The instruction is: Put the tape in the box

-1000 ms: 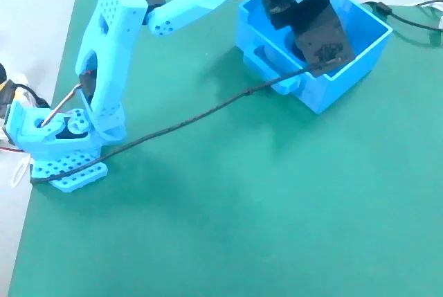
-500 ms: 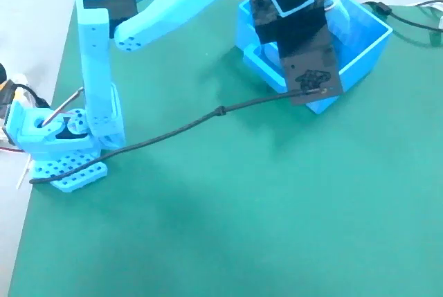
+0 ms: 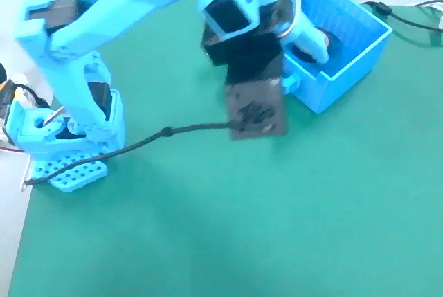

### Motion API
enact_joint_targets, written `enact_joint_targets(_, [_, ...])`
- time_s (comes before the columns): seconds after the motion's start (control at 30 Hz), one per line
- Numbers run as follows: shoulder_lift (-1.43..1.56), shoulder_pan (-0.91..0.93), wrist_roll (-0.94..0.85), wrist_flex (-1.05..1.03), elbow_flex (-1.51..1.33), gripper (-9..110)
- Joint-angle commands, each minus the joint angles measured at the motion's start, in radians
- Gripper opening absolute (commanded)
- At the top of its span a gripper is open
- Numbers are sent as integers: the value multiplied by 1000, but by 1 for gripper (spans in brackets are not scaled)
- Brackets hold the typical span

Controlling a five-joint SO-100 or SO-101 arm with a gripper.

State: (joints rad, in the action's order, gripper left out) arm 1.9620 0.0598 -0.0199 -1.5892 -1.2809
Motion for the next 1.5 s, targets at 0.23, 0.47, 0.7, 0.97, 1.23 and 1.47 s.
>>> enact_joint_targets(0.23, [387,117,-17,267,-627,27])
enact_joint_targets(0.47, [589,140,-37,397,-922,27])
enact_joint_targets(0.7, [747,144,-43,477,-1117,27])
enact_joint_targets(0.97, [896,141,-60,551,-1324,26])
enact_joint_targets(1.23, [1026,130,-80,591,-1489,22])
enact_joint_targets(1.47, [1163,140,-92,586,-1605,18])
